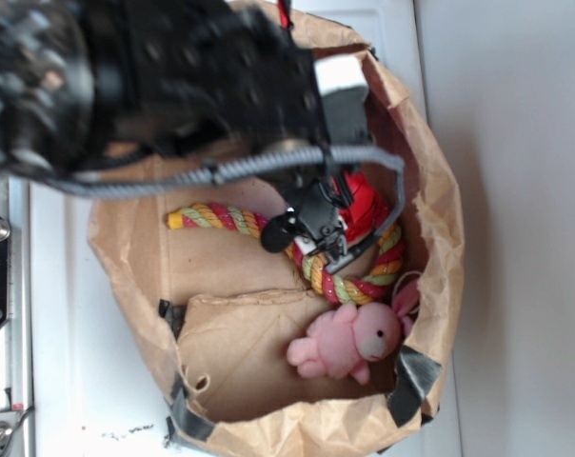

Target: Grab the rock.

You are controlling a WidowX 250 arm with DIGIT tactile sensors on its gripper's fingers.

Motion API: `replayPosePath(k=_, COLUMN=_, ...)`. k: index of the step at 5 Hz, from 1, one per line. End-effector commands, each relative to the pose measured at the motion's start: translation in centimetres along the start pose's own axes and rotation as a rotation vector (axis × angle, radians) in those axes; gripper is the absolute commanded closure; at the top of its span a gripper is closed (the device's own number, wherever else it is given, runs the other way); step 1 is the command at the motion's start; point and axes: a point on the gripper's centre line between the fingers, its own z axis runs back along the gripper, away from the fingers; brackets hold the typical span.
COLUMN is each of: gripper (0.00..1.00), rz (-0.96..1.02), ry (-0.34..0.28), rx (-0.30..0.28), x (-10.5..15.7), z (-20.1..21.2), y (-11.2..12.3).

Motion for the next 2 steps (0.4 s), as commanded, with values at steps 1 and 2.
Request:
replayPosePath(k=1, gripper=0.00, rz=0.099, ry=-0.086, rx=-0.001, x=3.05, z=1.97, y=1.97)
replayPosePath(k=2, gripper=0.00, rz=0.155, ry=-0.106, rx=0.011, x=3.76, z=1.14, y=2.40)
